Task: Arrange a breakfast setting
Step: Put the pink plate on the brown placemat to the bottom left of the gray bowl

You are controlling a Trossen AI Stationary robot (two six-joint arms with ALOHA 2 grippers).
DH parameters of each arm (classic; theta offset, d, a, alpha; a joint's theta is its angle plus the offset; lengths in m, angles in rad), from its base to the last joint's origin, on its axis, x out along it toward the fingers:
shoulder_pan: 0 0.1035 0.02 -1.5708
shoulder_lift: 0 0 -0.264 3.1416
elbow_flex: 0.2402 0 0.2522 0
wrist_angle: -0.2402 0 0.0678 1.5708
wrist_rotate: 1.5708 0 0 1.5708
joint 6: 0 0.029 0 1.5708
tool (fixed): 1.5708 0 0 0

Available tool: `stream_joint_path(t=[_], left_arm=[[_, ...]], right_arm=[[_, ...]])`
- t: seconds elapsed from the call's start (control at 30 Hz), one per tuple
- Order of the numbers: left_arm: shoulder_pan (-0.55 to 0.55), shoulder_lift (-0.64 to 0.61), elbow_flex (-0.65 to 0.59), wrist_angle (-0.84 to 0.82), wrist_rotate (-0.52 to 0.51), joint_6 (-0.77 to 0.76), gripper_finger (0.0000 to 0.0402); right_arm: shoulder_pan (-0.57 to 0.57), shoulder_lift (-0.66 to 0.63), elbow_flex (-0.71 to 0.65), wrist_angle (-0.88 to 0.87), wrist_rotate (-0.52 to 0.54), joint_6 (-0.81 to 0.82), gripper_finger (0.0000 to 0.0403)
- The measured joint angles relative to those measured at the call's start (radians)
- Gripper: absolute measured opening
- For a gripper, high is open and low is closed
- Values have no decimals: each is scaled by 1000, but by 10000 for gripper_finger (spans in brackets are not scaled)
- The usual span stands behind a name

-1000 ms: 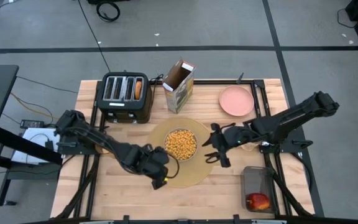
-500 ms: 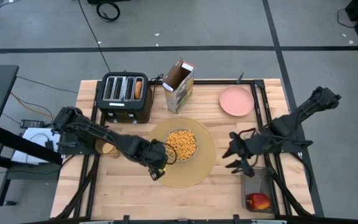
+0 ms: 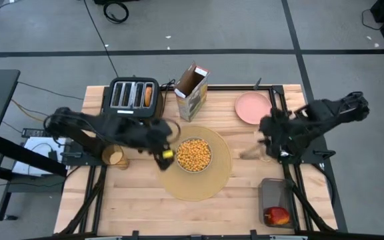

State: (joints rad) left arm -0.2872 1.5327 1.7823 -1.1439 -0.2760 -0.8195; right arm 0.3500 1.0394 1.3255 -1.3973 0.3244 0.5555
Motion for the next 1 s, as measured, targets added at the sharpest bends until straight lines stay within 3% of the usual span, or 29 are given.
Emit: stream_joint_path(t=[0.13, 0.27, 0.37, 0.5, 0.63, 0.8, 1.0], left_arm=[[13, -35, 60, 115, -183, 102, 224], [9, -56, 52, 337, -296, 378, 224], [51, -79, 12, 494, -197, 466, 223], [108, -114, -90, 559, -75, 488, 216], [114, -169, -219, 611, -44, 442, 215], [41, -232, -358, 757, -36, 431, 215], [-60, -255, -415, 842, -79, 429, 215]], right_arm=[[-241, 7, -42, 24, -96, -59, 203], [-462, 47, -131, 205, -188, -201, 203], [-605, 127, -207, 288, -237, -257, 203], [-736, 260, -279, 356, -261, -296, 203], [-836, 386, -318, 414, -261, -363, 202], [-936, 503, -337, 456, -282, -390, 182], [-977, 587, -343, 484, -304, -396, 142]])
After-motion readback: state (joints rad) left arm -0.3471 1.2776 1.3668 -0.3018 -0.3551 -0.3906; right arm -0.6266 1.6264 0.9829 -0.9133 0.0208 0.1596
